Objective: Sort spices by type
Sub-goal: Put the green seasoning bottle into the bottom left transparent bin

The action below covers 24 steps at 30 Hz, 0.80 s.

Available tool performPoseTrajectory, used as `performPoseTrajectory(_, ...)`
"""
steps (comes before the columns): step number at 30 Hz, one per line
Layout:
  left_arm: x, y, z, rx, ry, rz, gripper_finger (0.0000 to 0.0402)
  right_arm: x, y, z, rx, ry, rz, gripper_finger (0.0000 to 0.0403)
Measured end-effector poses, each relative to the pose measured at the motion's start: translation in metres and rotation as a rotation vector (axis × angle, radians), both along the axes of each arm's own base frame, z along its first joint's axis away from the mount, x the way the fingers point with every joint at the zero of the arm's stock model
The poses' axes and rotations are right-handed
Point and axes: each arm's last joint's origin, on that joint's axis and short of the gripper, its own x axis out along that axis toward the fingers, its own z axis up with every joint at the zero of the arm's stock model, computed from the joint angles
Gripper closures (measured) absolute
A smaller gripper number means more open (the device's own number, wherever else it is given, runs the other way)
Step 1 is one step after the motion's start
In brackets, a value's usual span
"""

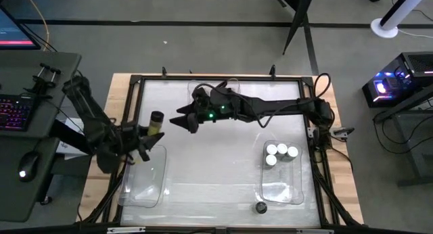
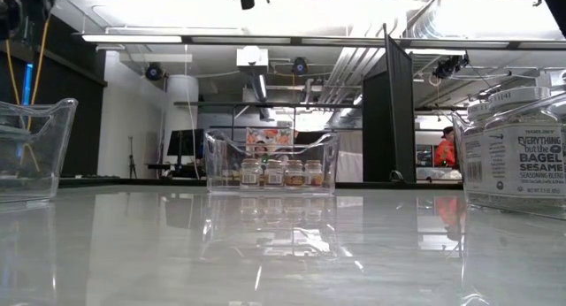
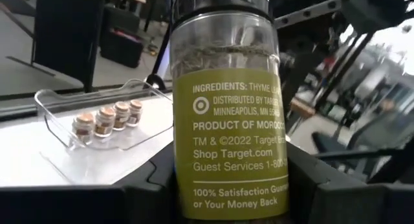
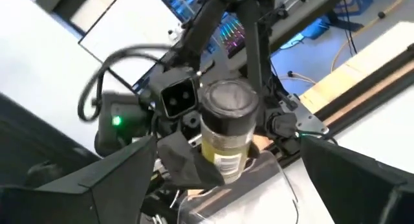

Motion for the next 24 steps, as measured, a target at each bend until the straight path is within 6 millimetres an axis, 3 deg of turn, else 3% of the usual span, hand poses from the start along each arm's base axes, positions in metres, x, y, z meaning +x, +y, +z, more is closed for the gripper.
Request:
performPoseTrajectory(4,0.000,-0.007,-0.016,-0.004,-0.041,0.027,0.0248,0.007,0.000,-0.011,0.059,0.024,-0.032,0.0022)
performPoseTrajectory(11,0.005,-0.012,-0.021,0.050,-0.014,0.043,0.0248,0.026,-0.004,-0.033,0.123,0.088,-0.050,0.0022)
performPoseTrajectory(18,0.005,-0.012,-0.022,0.054,-0.013,0.045,0.0247,0.043,-0.004,-0.019,0.085,0.064,-0.057,0.0022)
performPoseTrajectory(24,0.005,-0.011,-0.023,0.065,-0.006,0.044,0.0247,0.060,0.009,-0.015,0.050,0.112,0.017,0.0022)
